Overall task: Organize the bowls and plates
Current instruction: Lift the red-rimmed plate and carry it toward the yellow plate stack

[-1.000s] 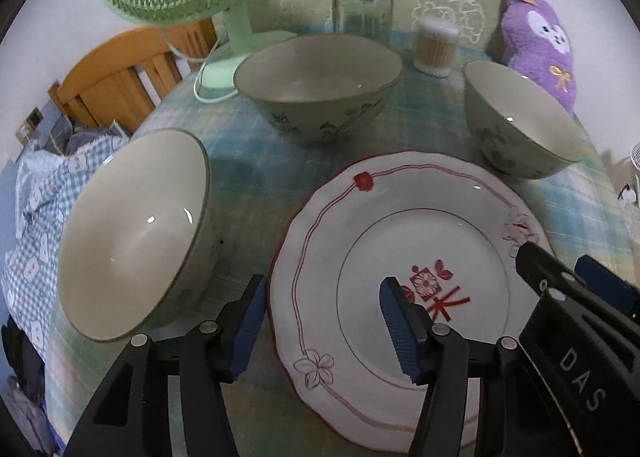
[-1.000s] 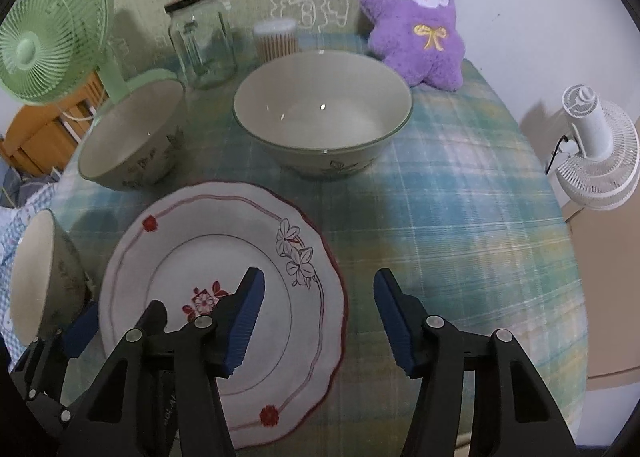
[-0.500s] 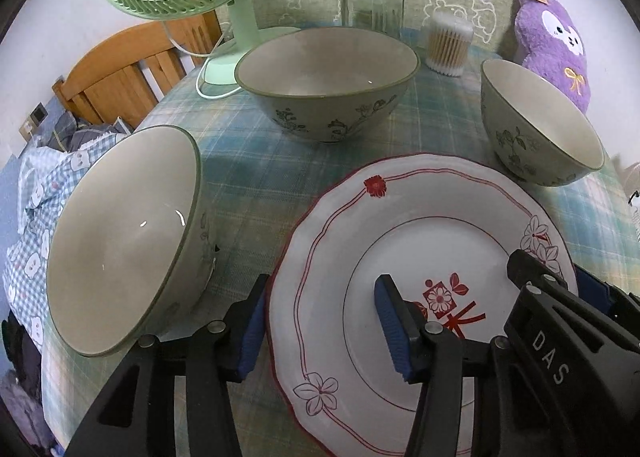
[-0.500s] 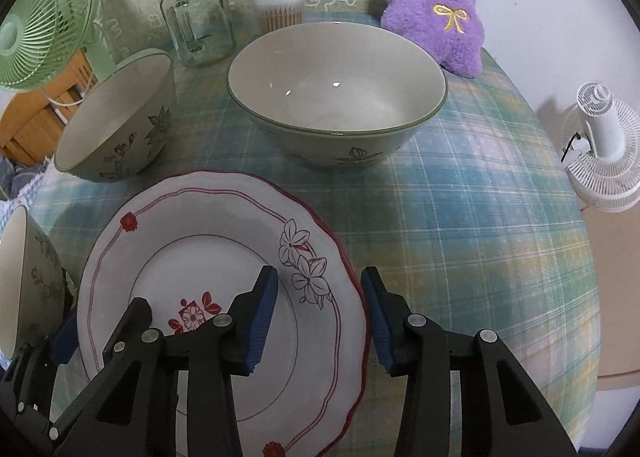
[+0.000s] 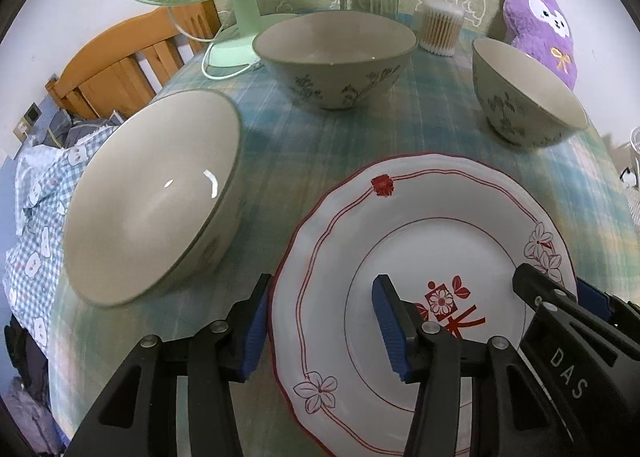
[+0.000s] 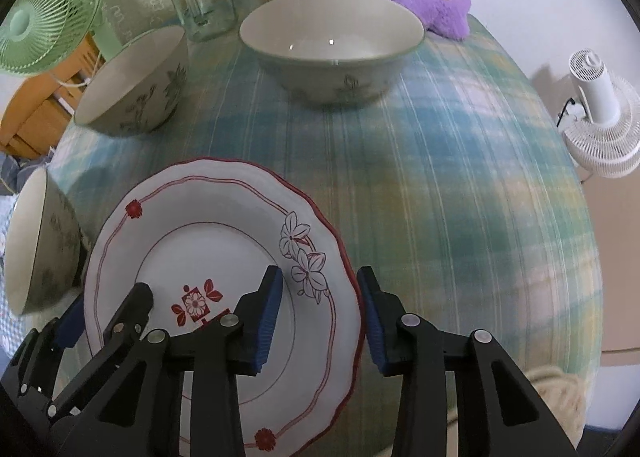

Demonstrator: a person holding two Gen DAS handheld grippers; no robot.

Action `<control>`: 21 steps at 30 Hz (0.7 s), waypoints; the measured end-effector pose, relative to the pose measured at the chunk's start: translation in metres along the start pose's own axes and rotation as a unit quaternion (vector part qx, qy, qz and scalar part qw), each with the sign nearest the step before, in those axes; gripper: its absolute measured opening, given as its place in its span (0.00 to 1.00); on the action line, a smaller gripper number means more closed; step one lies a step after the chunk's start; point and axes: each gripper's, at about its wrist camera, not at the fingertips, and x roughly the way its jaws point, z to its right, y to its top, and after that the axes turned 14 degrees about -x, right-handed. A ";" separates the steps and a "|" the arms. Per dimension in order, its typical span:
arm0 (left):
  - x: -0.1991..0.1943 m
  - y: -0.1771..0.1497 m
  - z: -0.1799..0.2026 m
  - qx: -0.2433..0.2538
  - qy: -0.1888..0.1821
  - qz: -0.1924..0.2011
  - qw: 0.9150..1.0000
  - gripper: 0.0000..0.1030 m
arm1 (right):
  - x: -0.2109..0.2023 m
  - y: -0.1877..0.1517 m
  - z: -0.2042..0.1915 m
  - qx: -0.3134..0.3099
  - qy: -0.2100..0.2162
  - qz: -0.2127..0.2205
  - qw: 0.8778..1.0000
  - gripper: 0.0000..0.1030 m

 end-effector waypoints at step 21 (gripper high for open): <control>-0.010 -0.019 -0.030 0.029 0.007 -0.003 1.000 0.41 | -0.010 -0.030 -0.023 0.005 0.000 -0.016 1.000 0.43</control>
